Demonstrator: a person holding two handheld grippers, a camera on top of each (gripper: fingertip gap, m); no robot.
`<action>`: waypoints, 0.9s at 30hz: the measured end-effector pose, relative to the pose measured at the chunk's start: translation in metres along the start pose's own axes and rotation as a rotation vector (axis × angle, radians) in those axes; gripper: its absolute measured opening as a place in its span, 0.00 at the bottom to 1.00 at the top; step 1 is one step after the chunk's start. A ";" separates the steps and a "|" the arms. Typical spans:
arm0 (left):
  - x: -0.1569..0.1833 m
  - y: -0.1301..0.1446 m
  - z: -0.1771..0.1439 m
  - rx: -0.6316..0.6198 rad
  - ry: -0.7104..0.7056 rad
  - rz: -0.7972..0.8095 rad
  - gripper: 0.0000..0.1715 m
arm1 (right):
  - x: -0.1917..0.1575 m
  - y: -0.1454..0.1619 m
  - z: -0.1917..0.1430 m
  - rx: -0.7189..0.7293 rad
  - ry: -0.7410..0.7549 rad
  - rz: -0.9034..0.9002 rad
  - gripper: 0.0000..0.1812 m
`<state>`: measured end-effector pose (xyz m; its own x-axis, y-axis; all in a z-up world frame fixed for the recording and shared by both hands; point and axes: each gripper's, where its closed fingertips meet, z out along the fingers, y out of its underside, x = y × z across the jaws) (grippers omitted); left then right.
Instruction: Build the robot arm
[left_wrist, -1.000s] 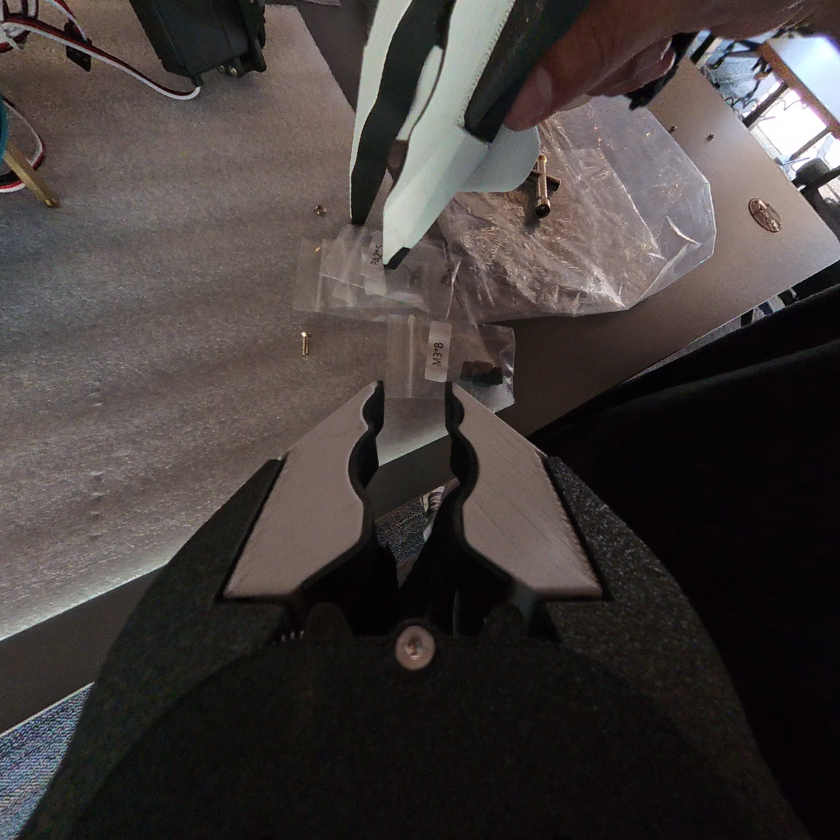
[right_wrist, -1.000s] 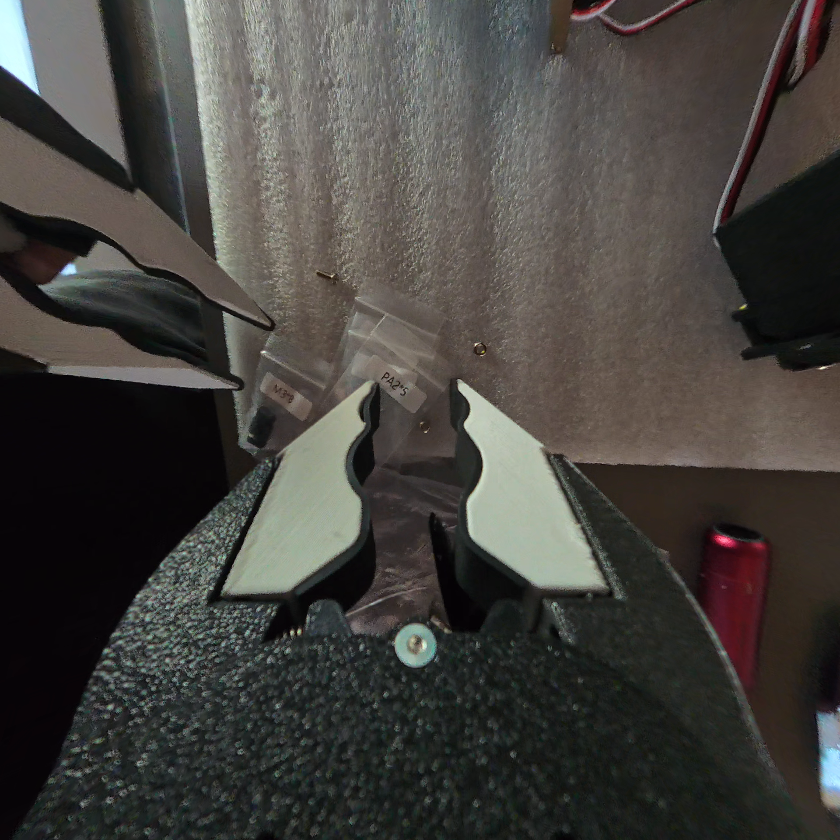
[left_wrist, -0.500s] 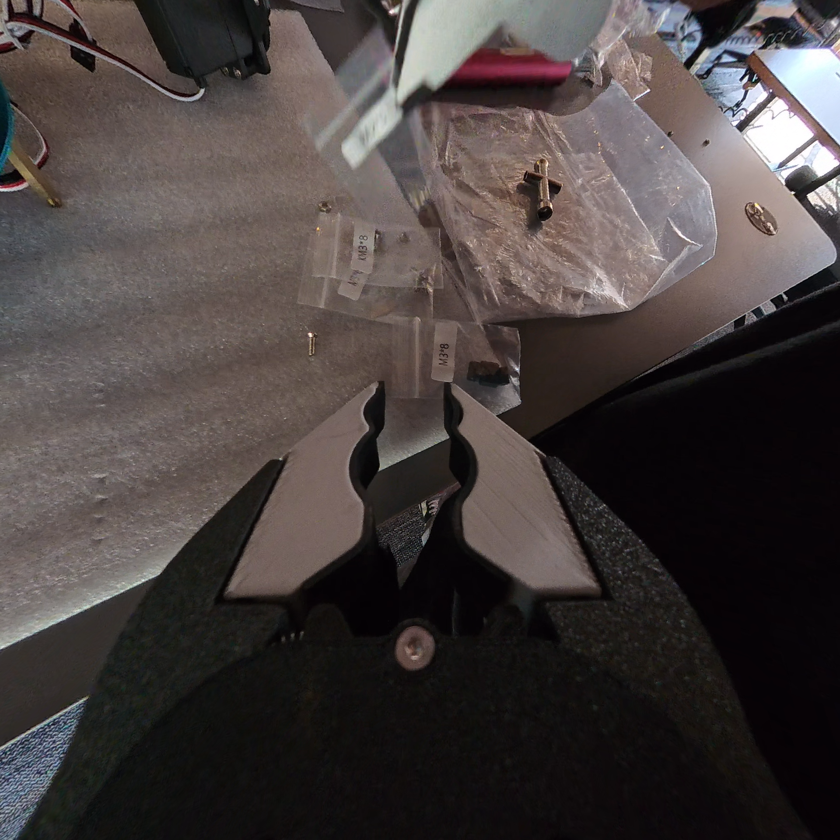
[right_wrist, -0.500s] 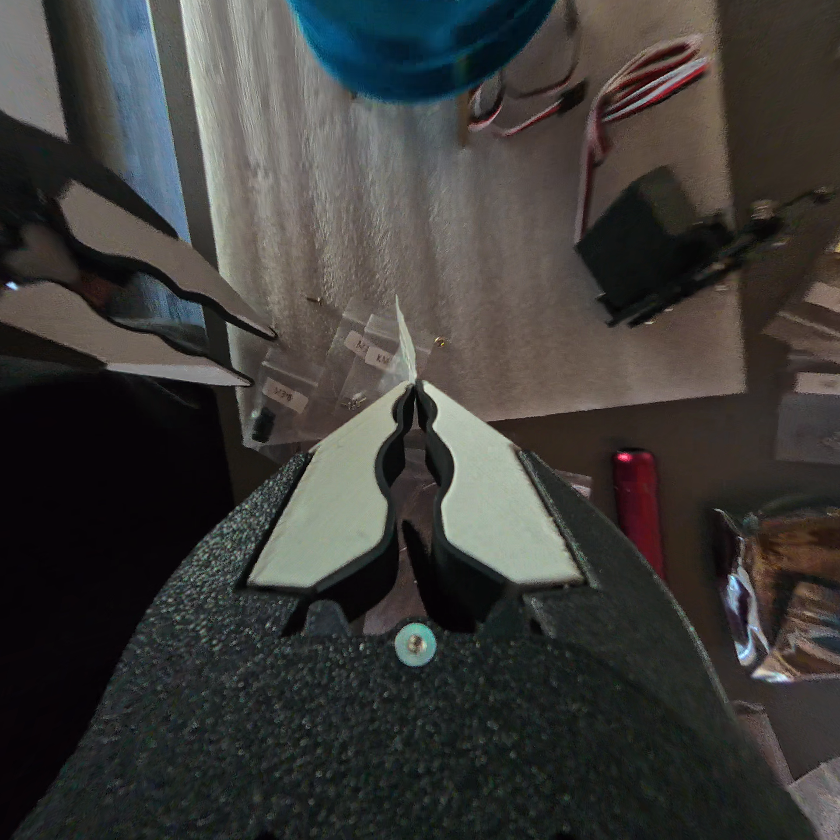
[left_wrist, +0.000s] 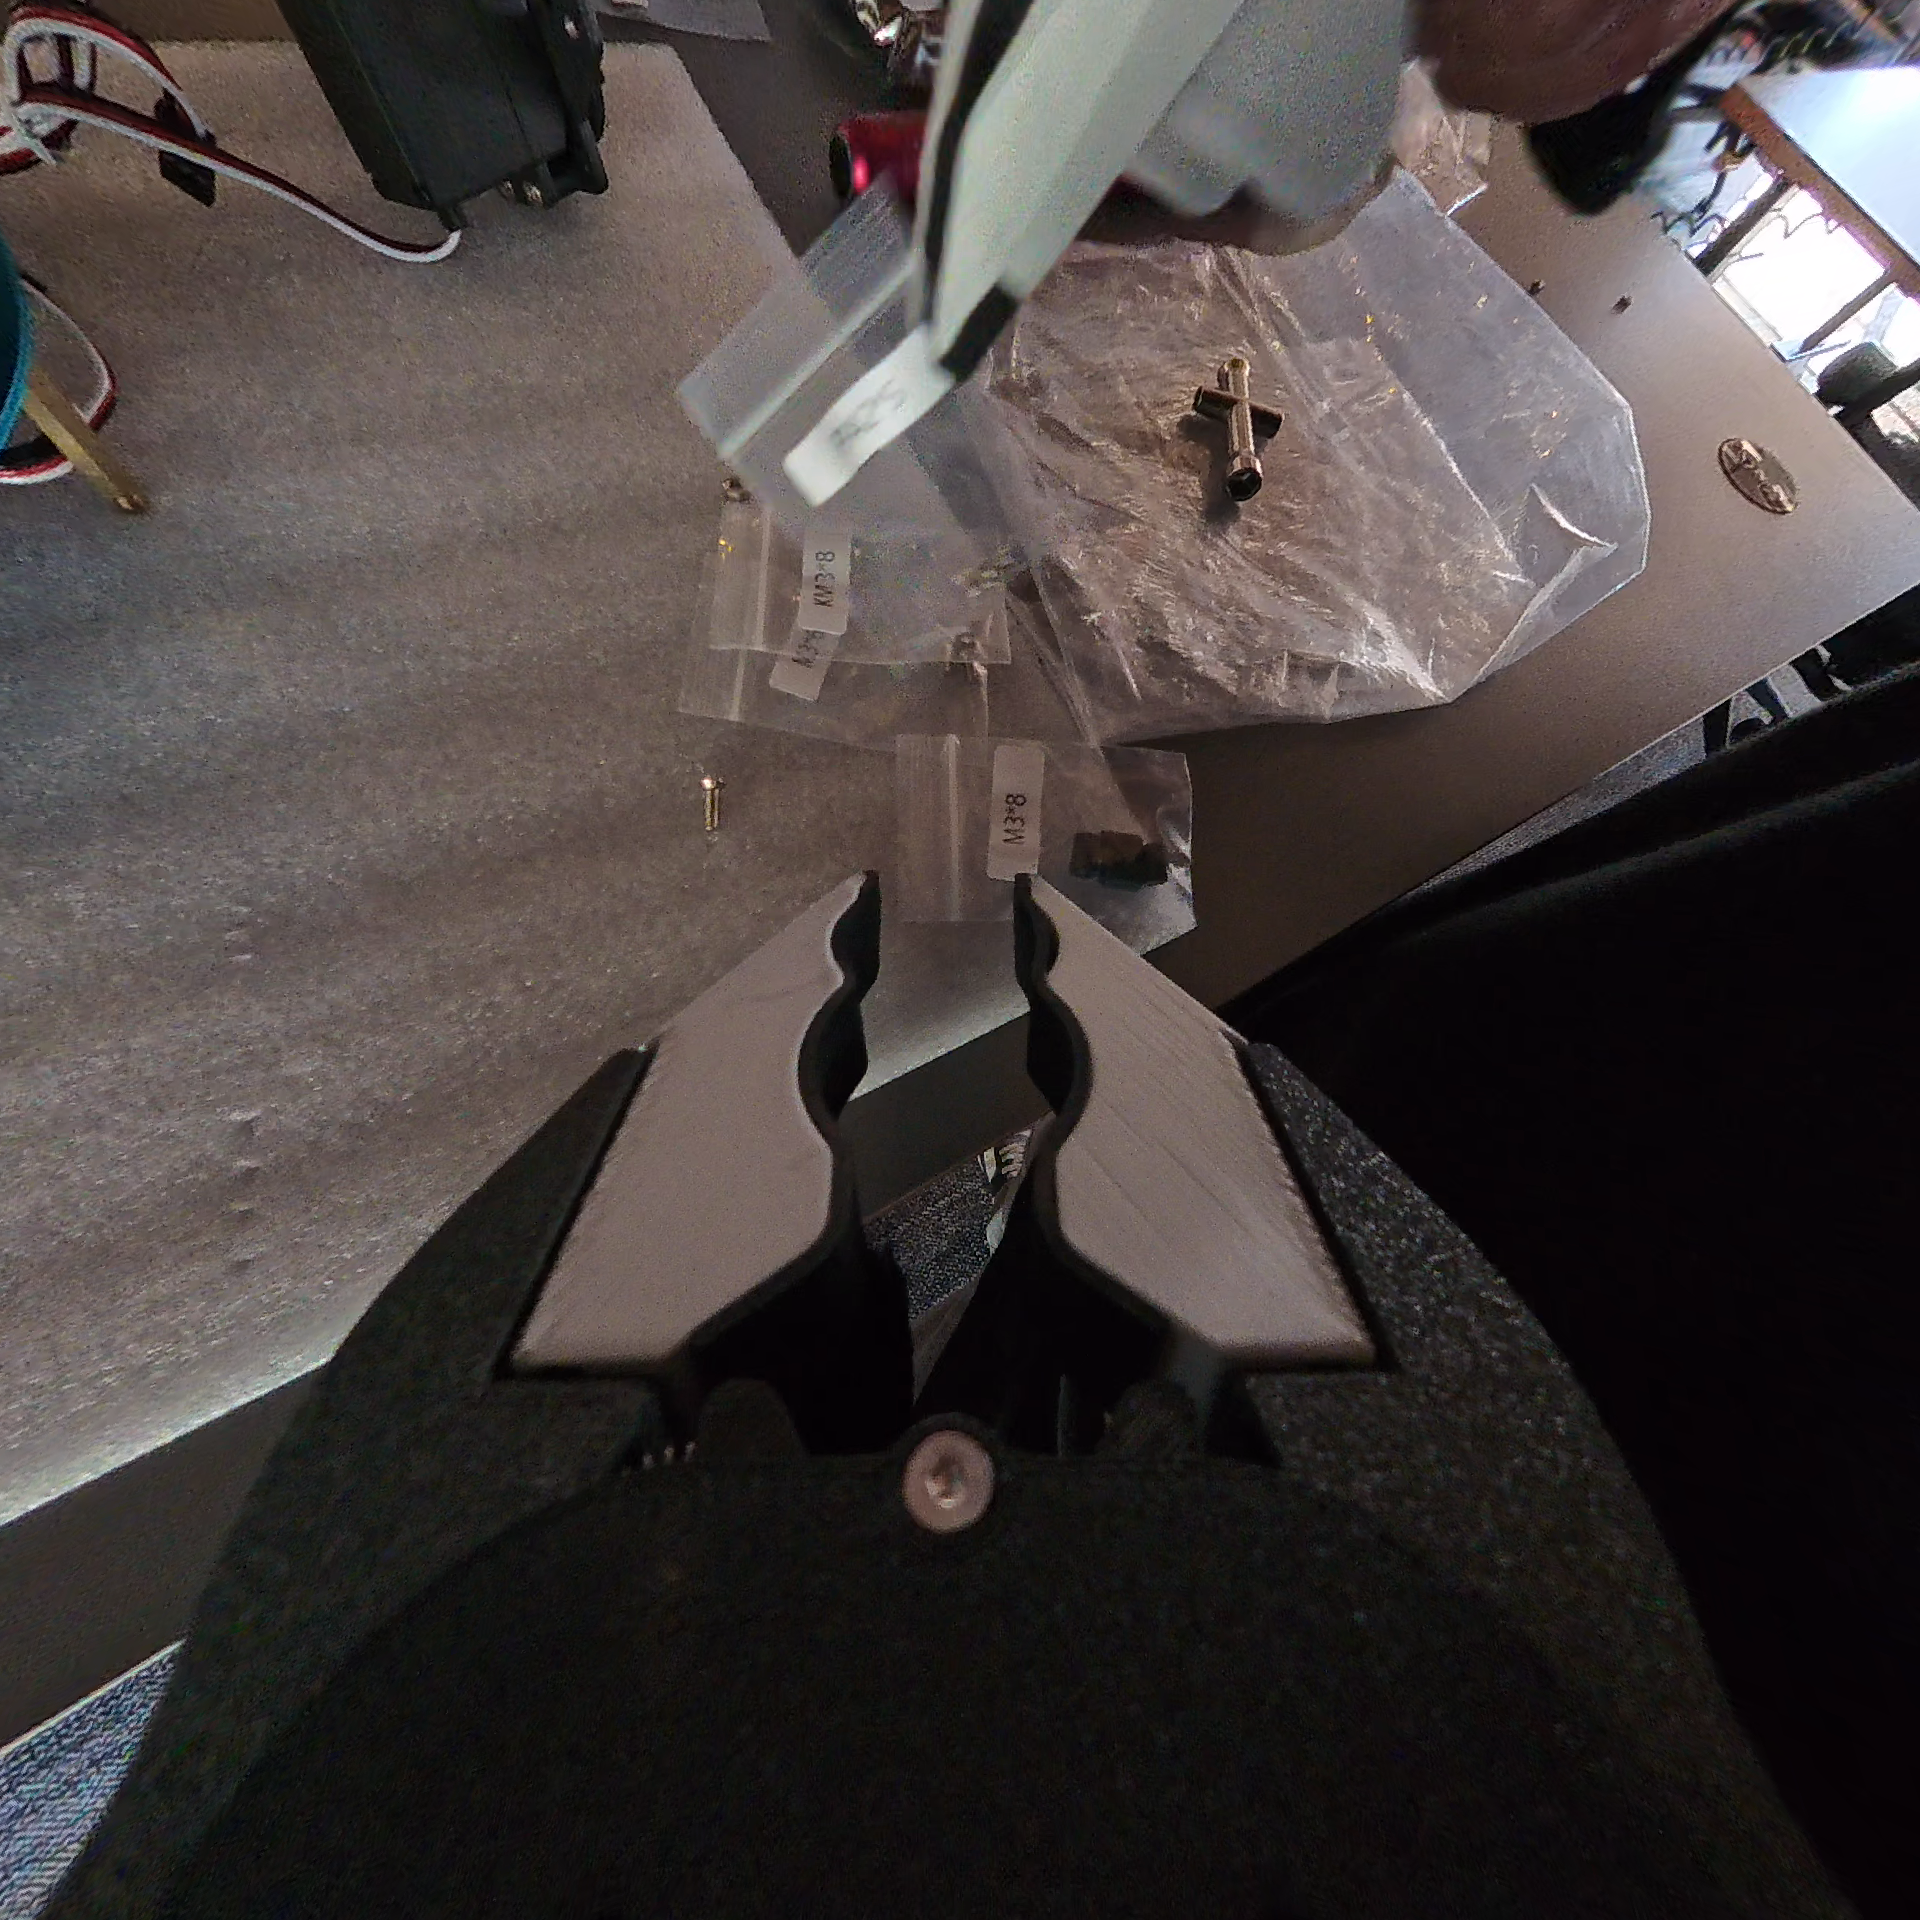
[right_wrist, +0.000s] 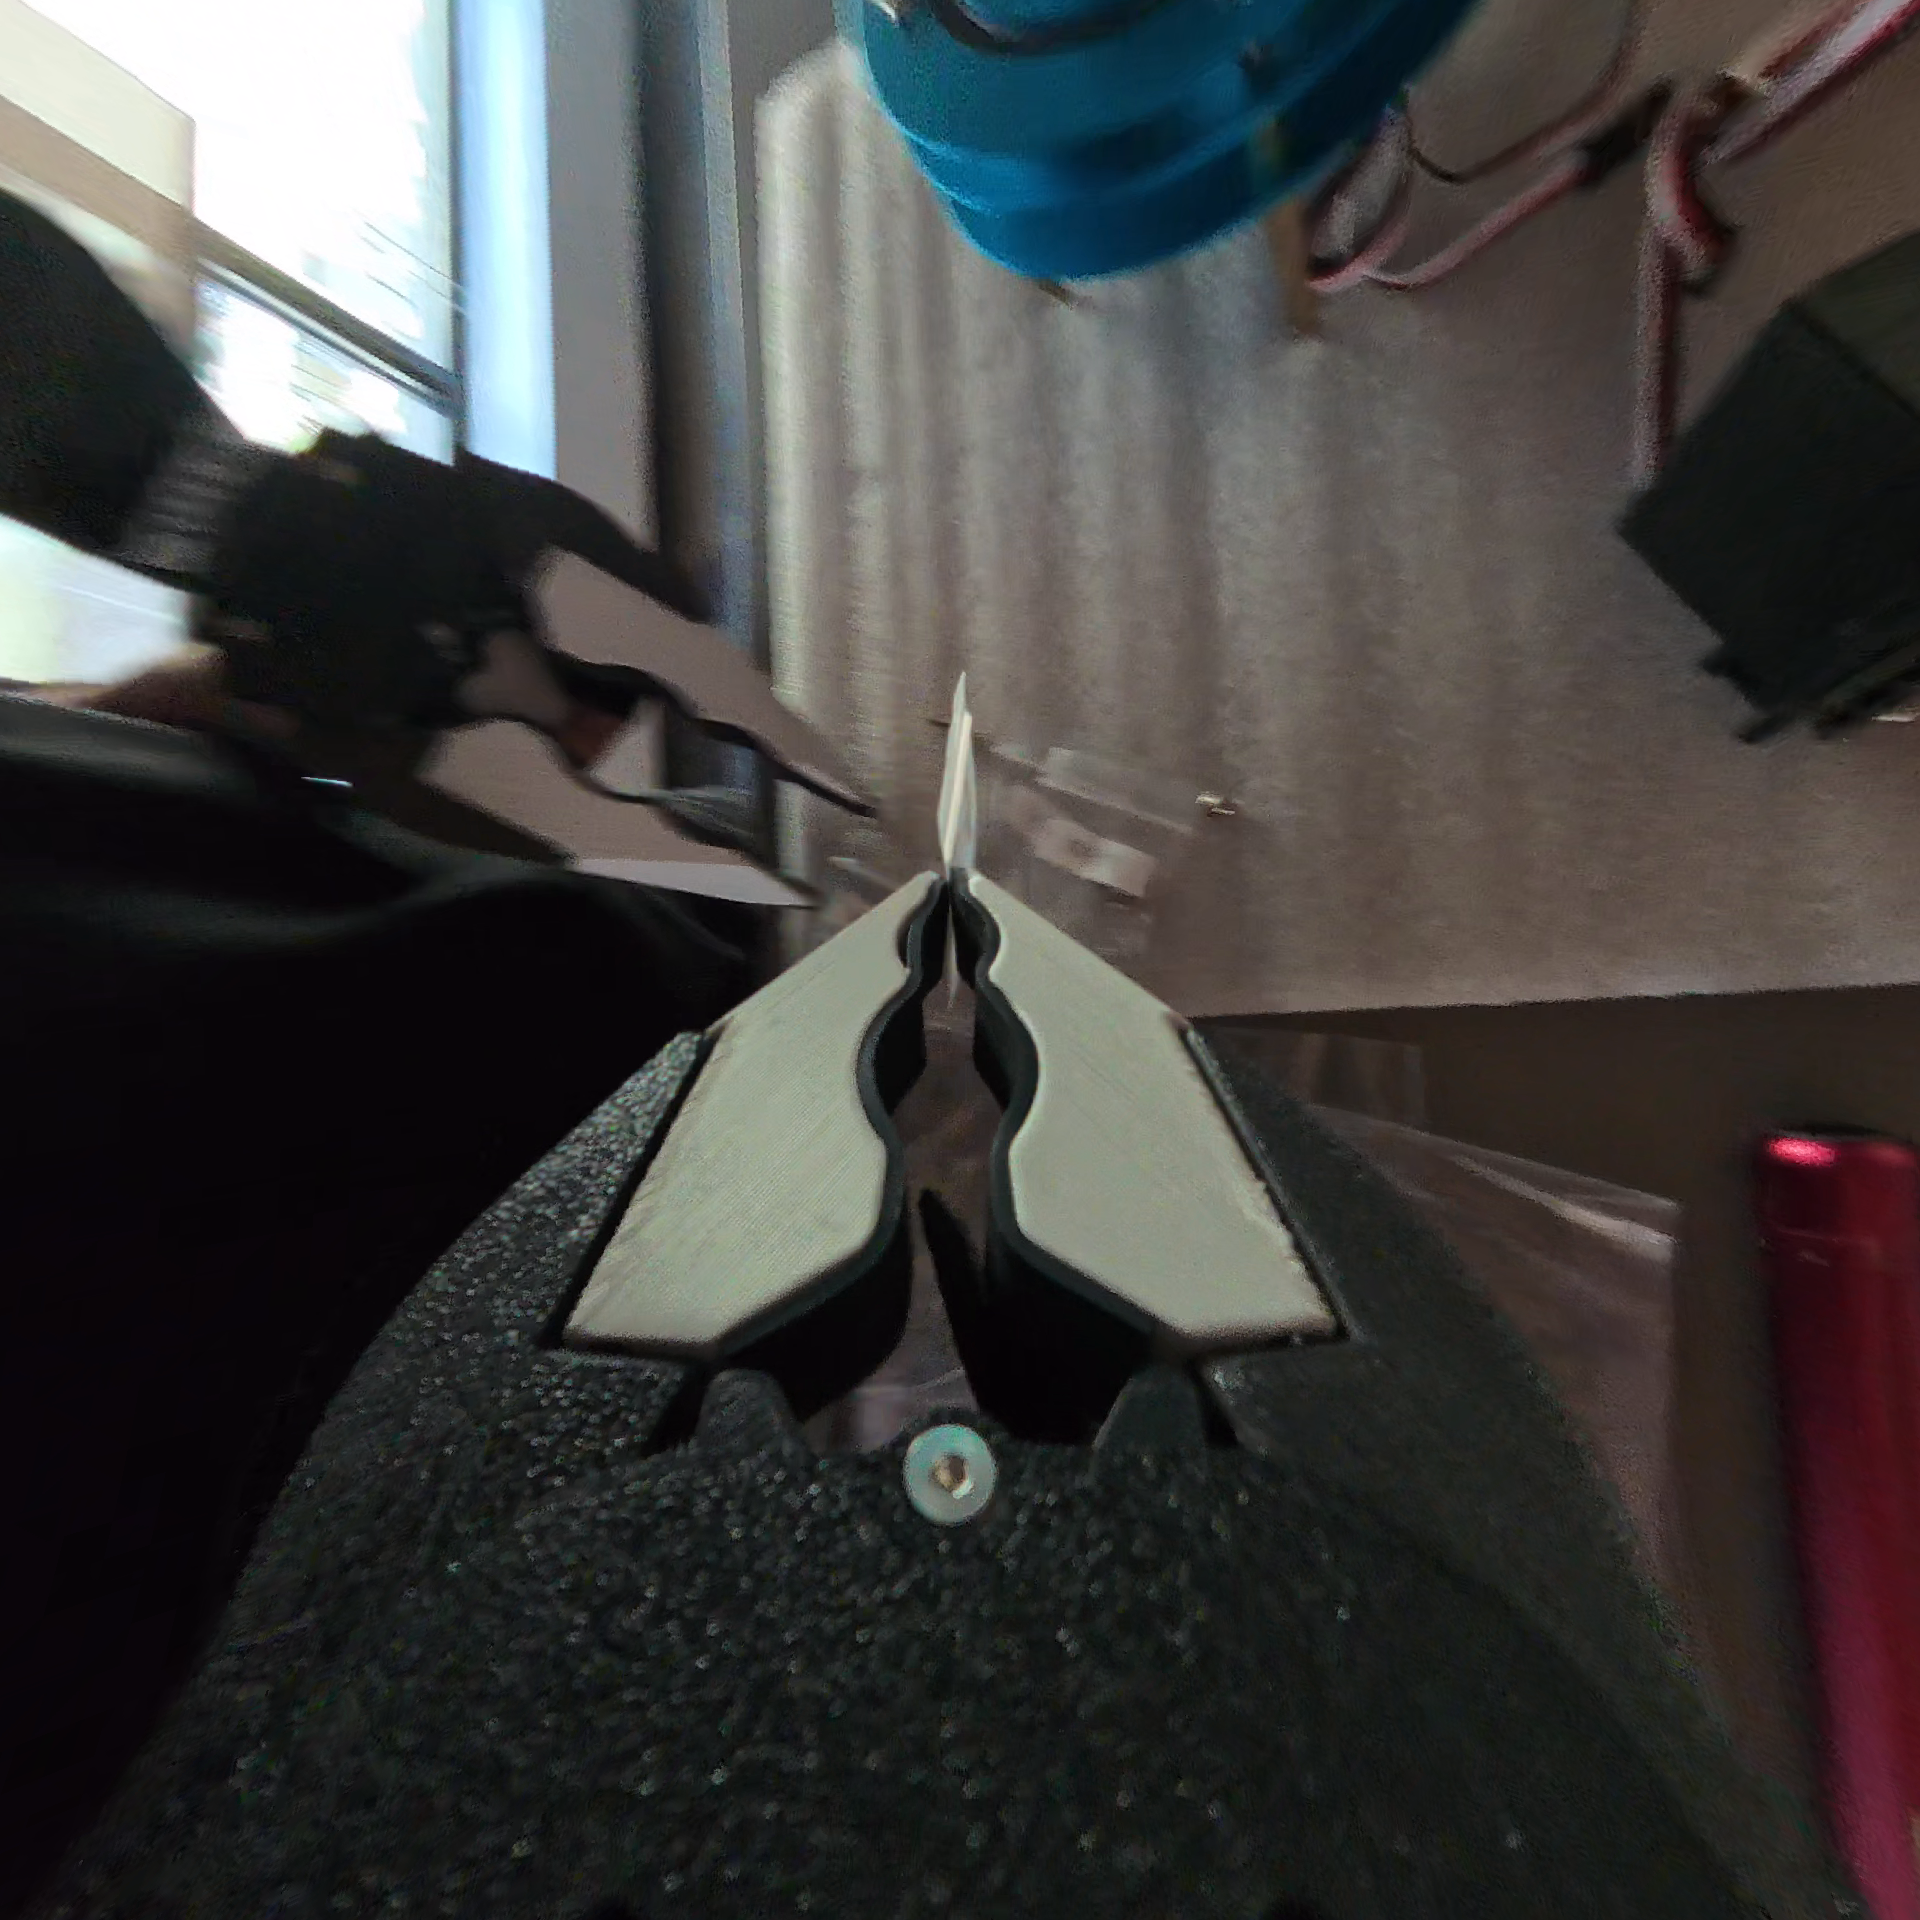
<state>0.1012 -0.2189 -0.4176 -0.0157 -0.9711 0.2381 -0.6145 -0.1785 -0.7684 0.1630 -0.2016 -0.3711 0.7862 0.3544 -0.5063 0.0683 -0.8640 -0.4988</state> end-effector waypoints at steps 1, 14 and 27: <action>0.001 0.000 0.000 0.003 0.002 0.001 0.14 | 0.014 0.003 0.005 -0.027 0.069 -0.022 0.01; -0.009 0.003 -0.015 0.026 -0.023 -0.041 0.14 | -0.020 0.063 0.040 -0.200 0.104 -0.105 0.19; 0.005 -0.007 0.000 0.007 -0.010 0.143 0.18 | 0.009 0.032 0.013 -0.047 0.296 -0.075 0.22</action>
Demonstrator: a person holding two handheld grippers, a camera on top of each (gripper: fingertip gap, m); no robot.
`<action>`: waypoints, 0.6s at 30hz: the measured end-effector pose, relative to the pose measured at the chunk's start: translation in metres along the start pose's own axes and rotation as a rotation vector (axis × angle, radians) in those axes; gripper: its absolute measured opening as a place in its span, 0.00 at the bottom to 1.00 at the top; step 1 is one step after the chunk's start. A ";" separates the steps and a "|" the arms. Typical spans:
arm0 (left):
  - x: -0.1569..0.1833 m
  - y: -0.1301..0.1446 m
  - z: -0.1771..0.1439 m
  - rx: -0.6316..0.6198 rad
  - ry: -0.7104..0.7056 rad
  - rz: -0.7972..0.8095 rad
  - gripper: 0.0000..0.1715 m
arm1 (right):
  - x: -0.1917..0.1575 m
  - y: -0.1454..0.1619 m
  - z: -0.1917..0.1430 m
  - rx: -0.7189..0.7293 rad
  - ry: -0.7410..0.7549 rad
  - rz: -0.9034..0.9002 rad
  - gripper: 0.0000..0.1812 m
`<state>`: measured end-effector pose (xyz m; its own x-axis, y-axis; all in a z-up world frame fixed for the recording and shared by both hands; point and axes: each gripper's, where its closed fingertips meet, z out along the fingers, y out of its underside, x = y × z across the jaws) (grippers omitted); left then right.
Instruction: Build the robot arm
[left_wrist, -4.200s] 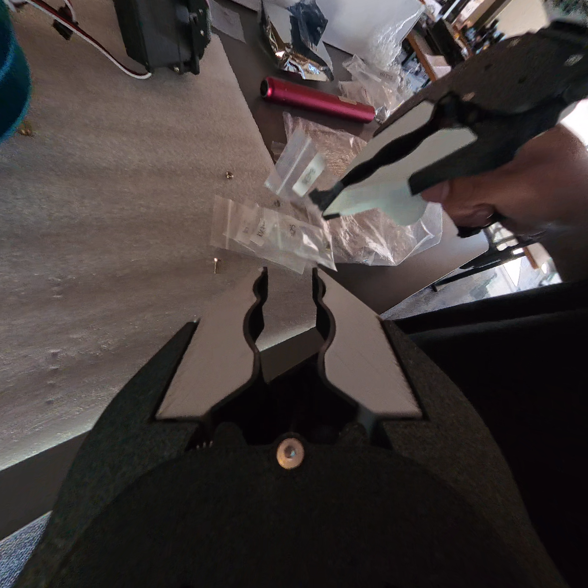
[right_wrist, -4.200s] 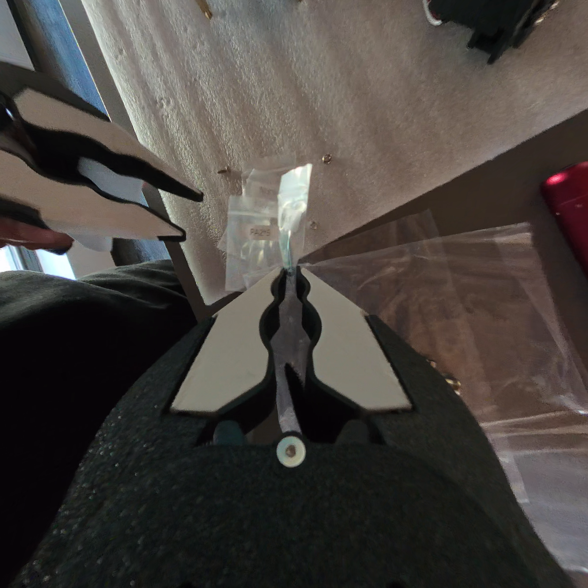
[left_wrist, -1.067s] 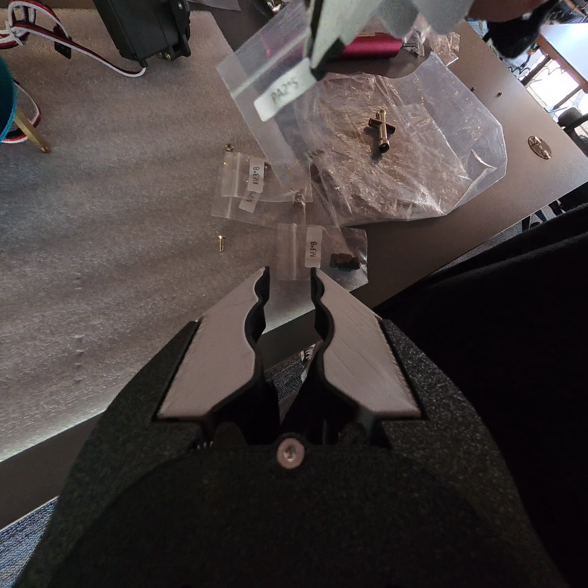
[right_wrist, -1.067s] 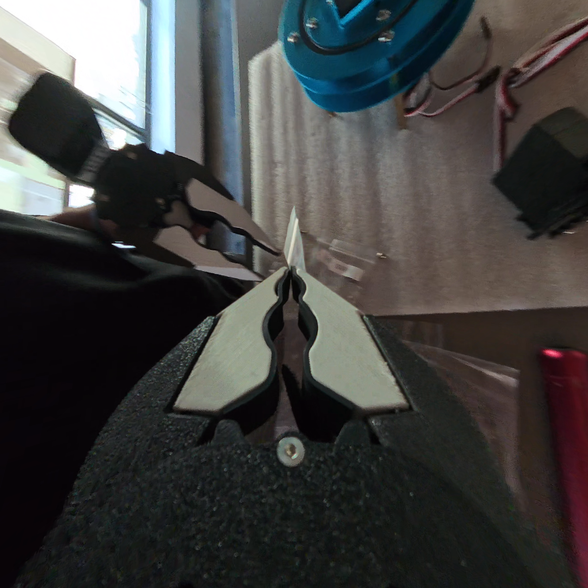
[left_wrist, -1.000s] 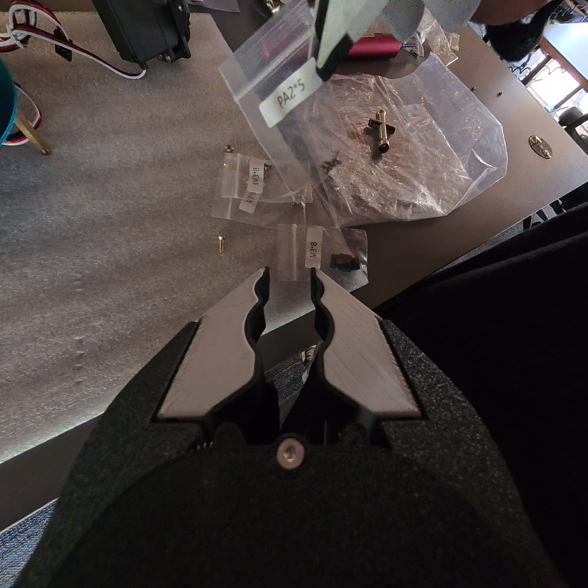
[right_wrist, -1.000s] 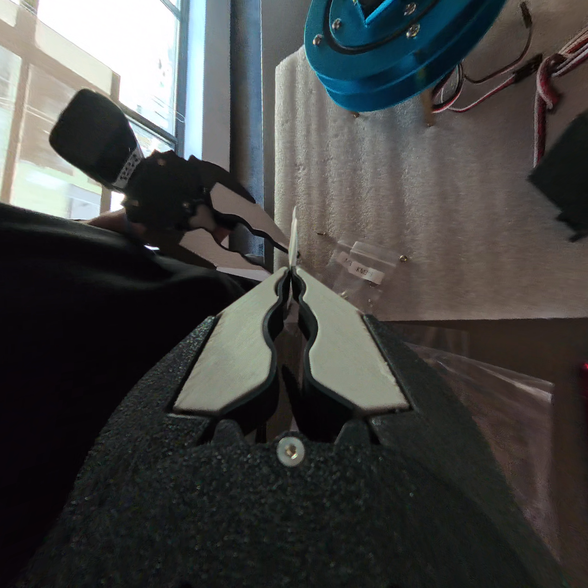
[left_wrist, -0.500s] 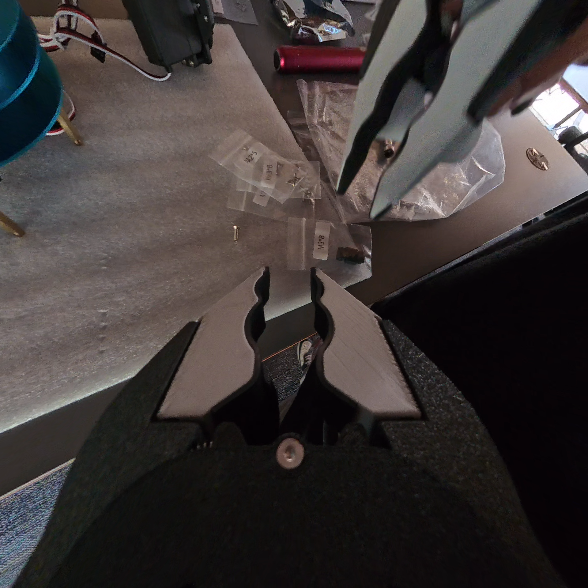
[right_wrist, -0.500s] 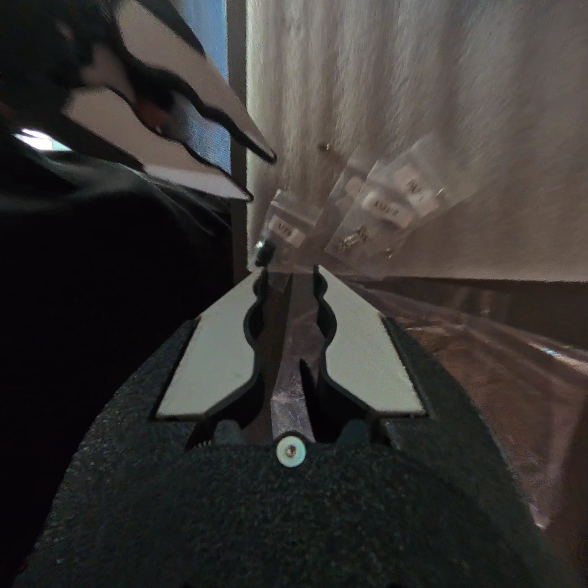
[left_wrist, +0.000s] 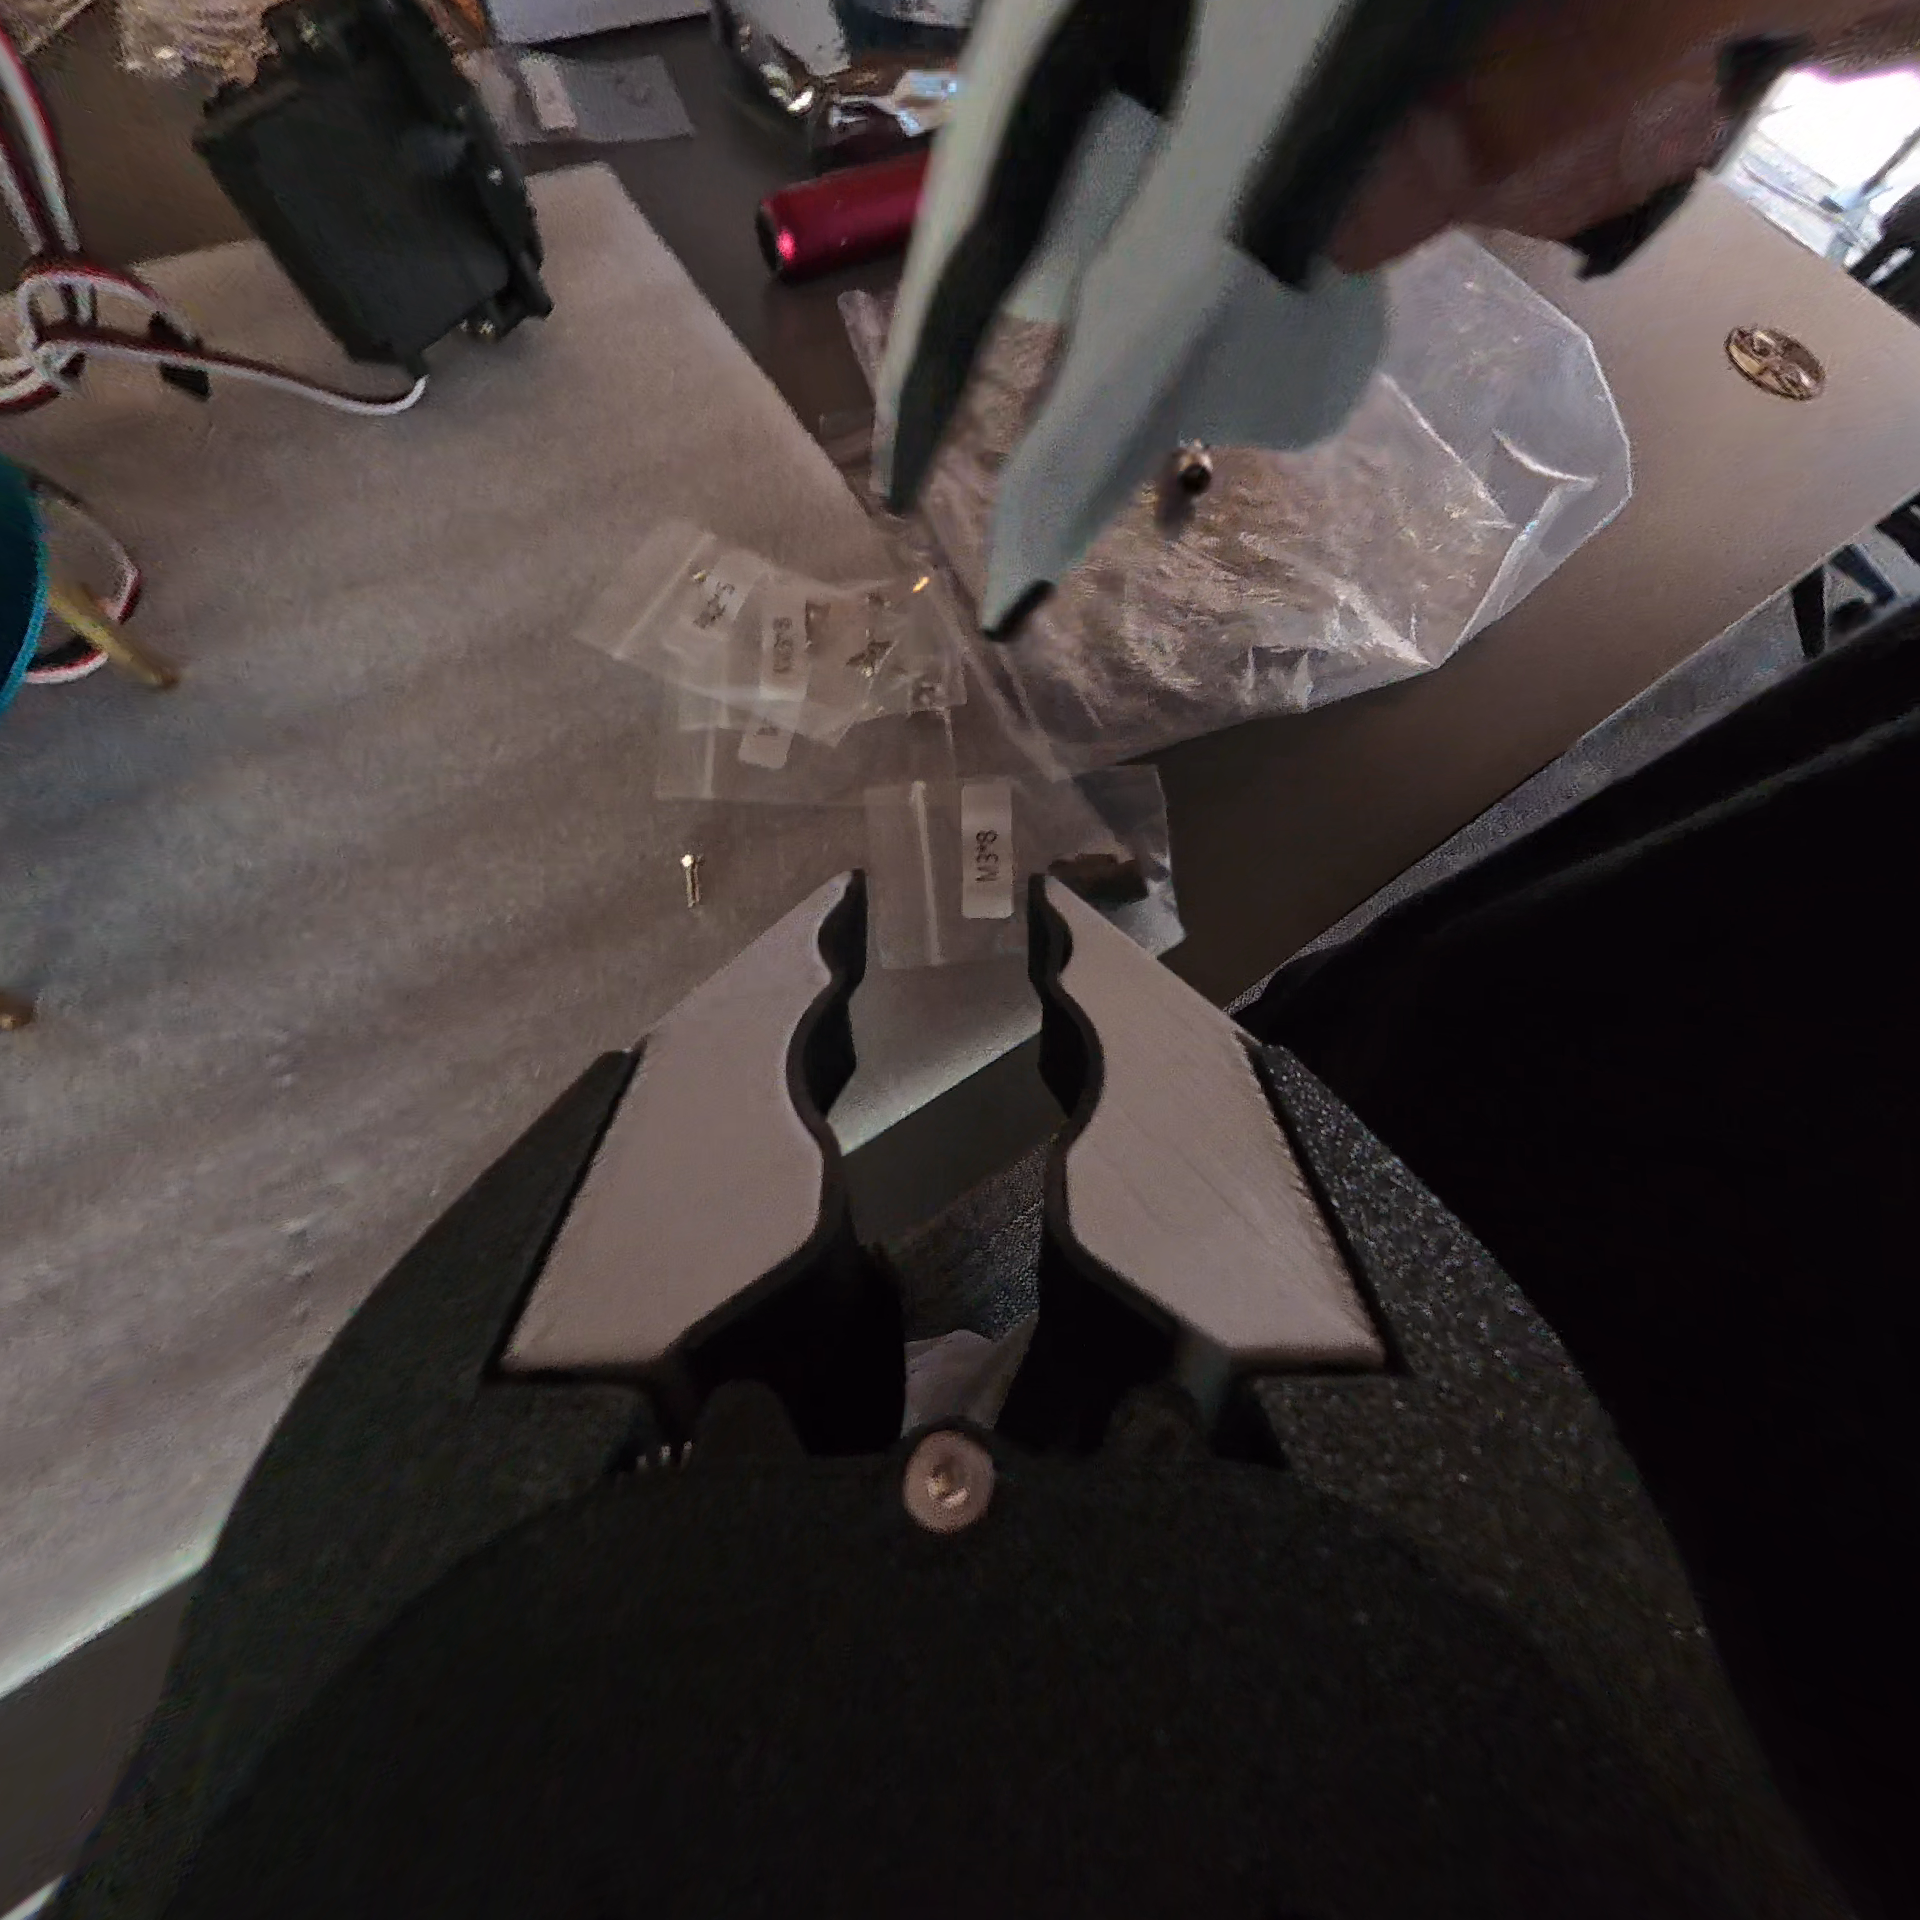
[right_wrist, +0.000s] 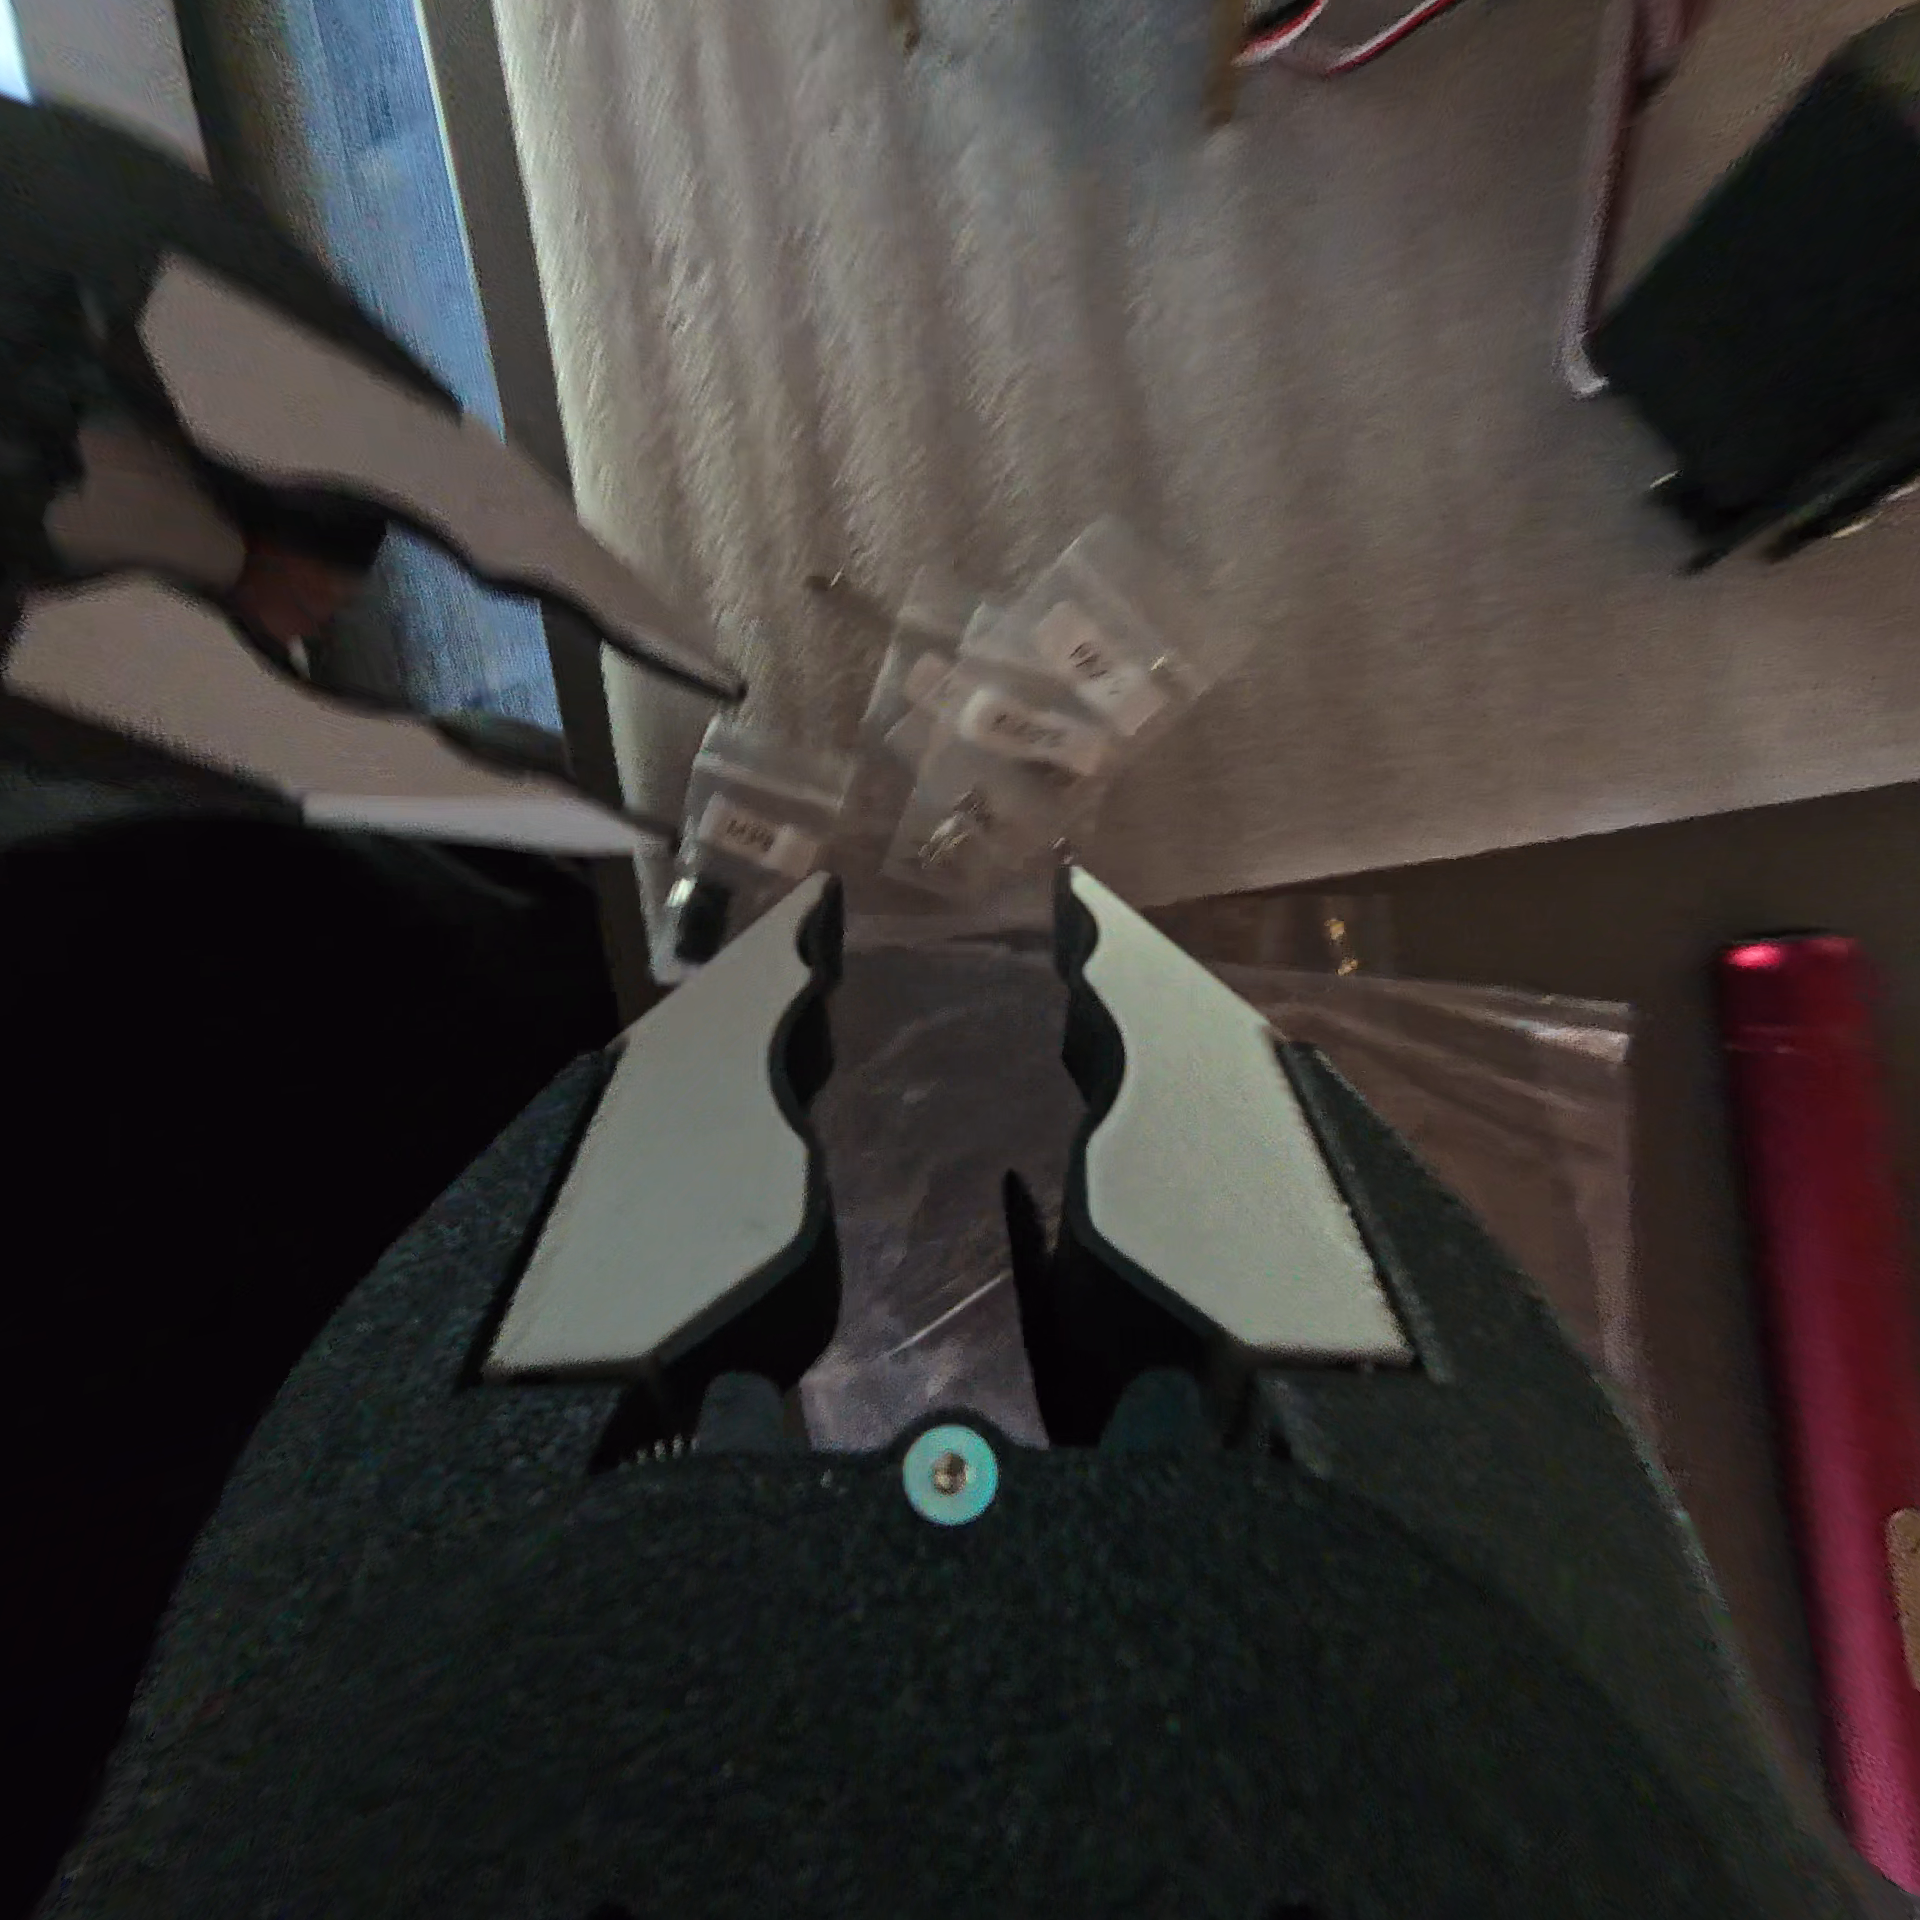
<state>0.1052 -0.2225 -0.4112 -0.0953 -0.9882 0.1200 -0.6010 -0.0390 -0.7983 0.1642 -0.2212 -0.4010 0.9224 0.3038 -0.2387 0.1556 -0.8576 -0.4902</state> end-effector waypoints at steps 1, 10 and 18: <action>0.002 0.000 0.003 -0.005 0.011 0.017 0.18 | 0.004 -0.008 0.002 0.021 -0.011 0.016 0.26; 0.011 0.007 0.014 -0.040 -0.010 0.183 0.03 | 0.010 -0.016 0.036 -0.025 0.204 0.037 0.35; 0.009 0.005 0.011 -0.020 -0.054 0.167 0.00 | 0.010 -0.013 0.036 0.007 0.311 0.064 0.29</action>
